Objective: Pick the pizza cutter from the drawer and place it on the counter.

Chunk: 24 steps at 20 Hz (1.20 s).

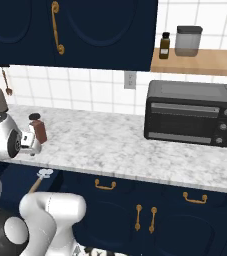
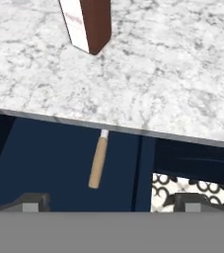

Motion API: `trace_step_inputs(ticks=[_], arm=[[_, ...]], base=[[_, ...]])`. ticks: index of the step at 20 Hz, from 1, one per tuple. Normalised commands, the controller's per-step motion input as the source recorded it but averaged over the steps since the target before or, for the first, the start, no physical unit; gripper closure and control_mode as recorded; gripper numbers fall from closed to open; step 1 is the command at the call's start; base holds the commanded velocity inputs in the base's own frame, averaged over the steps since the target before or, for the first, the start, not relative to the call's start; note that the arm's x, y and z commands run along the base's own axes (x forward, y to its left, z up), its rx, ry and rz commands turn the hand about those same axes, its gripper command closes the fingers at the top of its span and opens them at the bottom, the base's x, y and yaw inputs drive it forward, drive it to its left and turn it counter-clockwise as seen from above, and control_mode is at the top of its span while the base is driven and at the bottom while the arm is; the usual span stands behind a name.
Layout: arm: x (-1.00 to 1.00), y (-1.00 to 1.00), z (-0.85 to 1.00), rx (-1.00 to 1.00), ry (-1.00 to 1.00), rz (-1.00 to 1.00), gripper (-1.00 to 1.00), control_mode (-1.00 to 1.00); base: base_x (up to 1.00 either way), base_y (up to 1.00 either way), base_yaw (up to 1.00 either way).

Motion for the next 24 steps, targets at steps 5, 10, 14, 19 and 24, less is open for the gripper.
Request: trace_step_inputs(ticks=[5,10,14,19,24], arm=[[0.02,0.32,-0.17,0.0,0.0,-0.02,-1.0,-1.0],[0.01,0.17,-0.19,-0.02,0.0,-0.03,-1.0,-1.0],[-0.01,0.51,-0.41,-0.04,0.12,0.0,-1.0,-1.0],[0.0,0.41,-0.34,0.0,0.24,0.0,-1.0,-1.0],[-0.11,0.2,-0.45,0.0,0.13,0.0,-1.0,-1.0]], base=[[0.0,0.0,0.0],[0.0,0.0,0.0],[0.0,0.0,0.0],[0.0,0.0,0.0],[0.0,0.0,0.0]])
